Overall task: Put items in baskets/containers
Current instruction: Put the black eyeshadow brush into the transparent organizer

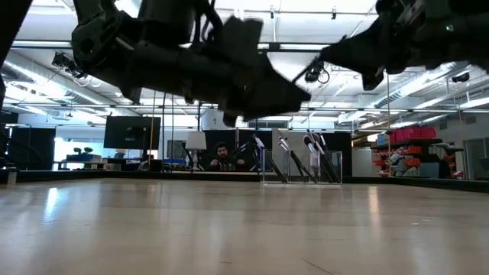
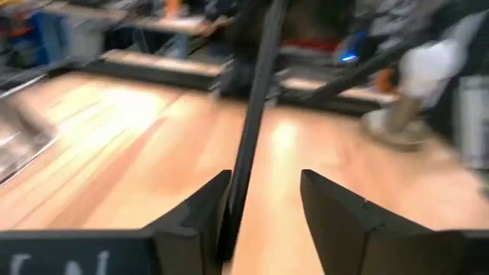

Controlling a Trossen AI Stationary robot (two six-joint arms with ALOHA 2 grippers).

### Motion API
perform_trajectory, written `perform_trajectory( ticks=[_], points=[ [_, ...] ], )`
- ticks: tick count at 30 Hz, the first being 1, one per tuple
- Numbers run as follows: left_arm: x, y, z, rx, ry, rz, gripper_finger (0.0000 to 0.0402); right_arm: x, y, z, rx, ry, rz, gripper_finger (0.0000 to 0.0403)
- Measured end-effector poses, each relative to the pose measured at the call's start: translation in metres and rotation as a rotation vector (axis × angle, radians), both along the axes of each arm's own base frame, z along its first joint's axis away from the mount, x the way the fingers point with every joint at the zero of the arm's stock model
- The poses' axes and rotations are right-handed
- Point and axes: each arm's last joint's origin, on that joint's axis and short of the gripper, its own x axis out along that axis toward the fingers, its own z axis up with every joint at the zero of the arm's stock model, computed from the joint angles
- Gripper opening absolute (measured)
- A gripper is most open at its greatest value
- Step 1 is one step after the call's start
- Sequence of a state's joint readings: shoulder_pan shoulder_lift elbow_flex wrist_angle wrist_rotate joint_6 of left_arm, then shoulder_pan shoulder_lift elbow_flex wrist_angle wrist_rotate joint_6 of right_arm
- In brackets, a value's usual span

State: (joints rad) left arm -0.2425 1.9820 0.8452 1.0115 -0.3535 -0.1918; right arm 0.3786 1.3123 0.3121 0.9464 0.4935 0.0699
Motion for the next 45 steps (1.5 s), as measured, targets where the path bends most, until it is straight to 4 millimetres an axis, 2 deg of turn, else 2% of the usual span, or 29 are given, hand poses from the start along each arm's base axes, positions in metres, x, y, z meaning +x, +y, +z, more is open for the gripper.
perform_trajectory(
  ticks=[4,9,15,18,23,28,37,45],
  points=[
    [-0.002,0.003,-0.01,-0.022,0.091,0.089,0.0184,0.0,-0.008,0.027,-0.01,0.18,-0.11,0.0003],
    [-0.003,0.002,-0.013,-0.055,0.117,0.11,0.0194,0.004,-0.033,0.071,-0.06,0.454,-0.324,0.0002],
    [-0.003,0.003,-0.013,-0.06,0.115,0.119,0.0189,0.017,-0.083,0.106,-0.14,0.606,-0.48,0.0002],
    [-0.003,0.003,-0.013,-0.062,0.114,0.118,0.0186,0.025,-0.113,0.116,-0.115,0.635,-0.454,0.0002],
    [-0.003,0.003,-0.013,-0.061,0.115,0.115,0.0186,0.037,-0.153,0.113,-0.058,0.711,-0.407,0.0002],
    [-0.003,0.002,-0.013,-0.058,0.117,0.113,0.0186,0.047,-0.18,0.087,-0.002,0.82,-0.357,0.0002],
    [-0.003,0.002,-0.013,-0.055,0.118,0.112,0.0186,0.059,-0.212,0.048,0.088,0.91,-0.304,0.0004],
    [-0.003,0.002,-0.013,-0.055,0.119,0.113,0.0186,0.058,-0.229,0.04,0.114,0.902,-0.338,0.0041]
  ],
)
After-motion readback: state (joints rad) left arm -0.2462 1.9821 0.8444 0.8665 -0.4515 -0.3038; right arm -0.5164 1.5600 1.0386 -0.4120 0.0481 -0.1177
